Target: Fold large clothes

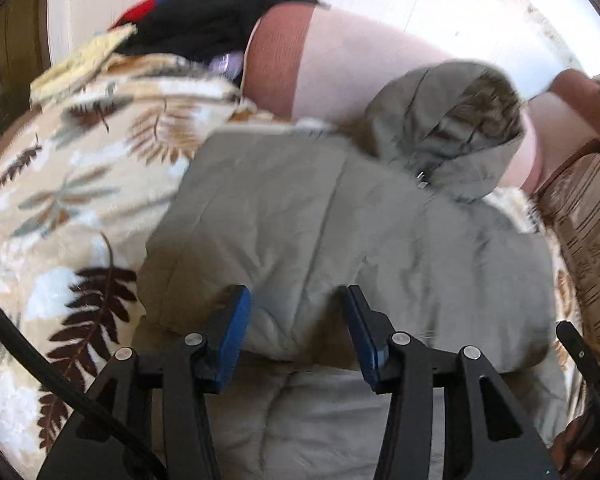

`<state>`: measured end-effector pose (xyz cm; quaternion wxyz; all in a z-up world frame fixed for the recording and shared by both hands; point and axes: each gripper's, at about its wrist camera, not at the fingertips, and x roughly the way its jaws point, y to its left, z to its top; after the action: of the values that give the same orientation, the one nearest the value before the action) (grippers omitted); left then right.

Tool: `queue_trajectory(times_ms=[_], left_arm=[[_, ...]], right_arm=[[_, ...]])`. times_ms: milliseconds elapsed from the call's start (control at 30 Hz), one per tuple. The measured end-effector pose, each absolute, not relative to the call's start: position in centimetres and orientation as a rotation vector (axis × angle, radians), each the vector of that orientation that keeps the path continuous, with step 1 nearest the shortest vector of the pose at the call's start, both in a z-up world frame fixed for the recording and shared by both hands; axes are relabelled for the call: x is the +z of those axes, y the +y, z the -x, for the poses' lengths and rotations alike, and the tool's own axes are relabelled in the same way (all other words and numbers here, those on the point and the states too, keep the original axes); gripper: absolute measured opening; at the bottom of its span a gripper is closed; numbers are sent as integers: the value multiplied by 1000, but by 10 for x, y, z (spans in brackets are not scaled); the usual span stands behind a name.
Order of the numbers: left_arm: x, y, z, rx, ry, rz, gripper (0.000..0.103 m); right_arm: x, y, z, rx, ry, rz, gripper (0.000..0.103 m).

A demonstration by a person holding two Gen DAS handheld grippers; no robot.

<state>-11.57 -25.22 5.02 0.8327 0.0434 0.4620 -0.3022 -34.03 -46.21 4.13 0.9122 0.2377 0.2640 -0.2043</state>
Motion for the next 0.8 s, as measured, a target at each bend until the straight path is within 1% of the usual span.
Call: queue_trajectory(times_ms=[133,233,367,500,667,800], left_arm=[[22,-253,108,-653,1021,-50,48],[17,-253,107,-657,1026,-31,49],[29,-252,112,-658,1010,-35,49],[45,-229,136,-710,1000,21,49],[50,-194,190,-753,972,-32,49],[39,-158,241,-721,939,-96,49]], right_arm=[[0,-486,320,-452,718,-562,52],[-16,-500,319,-436,736,-668,53],[-10,-498,322,-454,729,-661,53],[9,-491,335,-473,684,-652,54],[32,-468,349,-465,644,-572,54],[38,-434,357,-411,654,-509,54]])
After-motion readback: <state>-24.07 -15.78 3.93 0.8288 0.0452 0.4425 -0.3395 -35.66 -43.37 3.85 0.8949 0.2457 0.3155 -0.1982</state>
